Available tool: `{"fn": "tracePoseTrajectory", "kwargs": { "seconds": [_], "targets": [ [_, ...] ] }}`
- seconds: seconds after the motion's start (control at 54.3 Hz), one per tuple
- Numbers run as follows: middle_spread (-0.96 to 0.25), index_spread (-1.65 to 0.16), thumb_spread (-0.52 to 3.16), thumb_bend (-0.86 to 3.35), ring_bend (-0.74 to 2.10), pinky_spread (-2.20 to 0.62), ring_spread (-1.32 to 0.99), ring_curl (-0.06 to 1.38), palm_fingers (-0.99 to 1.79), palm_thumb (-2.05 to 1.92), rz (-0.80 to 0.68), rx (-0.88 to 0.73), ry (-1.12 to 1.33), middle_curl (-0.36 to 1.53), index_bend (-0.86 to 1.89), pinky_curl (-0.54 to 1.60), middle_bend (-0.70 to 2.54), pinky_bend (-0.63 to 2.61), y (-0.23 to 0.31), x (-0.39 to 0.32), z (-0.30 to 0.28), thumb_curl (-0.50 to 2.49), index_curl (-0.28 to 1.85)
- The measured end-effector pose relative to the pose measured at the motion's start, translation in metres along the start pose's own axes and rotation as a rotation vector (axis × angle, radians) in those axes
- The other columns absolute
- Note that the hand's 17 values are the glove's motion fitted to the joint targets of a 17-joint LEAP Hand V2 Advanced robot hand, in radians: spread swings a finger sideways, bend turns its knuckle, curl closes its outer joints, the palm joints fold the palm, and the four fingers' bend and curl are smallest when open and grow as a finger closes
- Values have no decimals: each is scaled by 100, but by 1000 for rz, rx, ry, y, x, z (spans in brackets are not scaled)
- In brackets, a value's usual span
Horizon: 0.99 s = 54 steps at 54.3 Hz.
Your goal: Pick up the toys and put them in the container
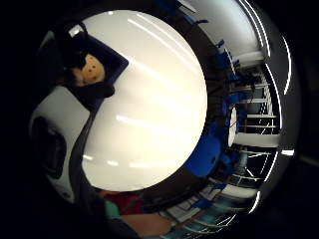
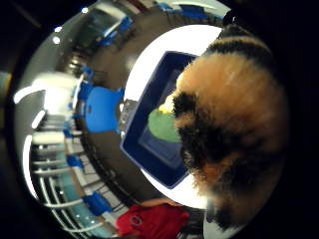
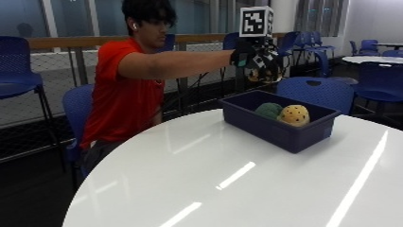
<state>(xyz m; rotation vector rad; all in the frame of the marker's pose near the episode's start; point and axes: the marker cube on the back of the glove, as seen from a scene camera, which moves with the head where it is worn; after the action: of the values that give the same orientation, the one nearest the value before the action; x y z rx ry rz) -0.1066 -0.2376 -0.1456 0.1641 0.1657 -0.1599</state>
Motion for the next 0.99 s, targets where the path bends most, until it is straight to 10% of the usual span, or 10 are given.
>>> {"fn": "tracePoseTrajectory", "kwargs": {
  "seconds": [0.571,0.774,0.995],
  "targets": [
    [-47,-50,86,-1,67,-43,-51,51,74,65,-98,-23,10,57,13,41,22,108,10,-83,-7,91,88],
    [-23,-42,110,-10,33,-11,-19,44,-26,21,-113,-88,-21,49,0,44,14,123,16,-73,8,68,70],
    [-10,-36,111,-7,21,7,-3,36,-23,-6,-20,-80,-77,40,8,40,13,121,21,-46,10,49,48]
  ]
}}
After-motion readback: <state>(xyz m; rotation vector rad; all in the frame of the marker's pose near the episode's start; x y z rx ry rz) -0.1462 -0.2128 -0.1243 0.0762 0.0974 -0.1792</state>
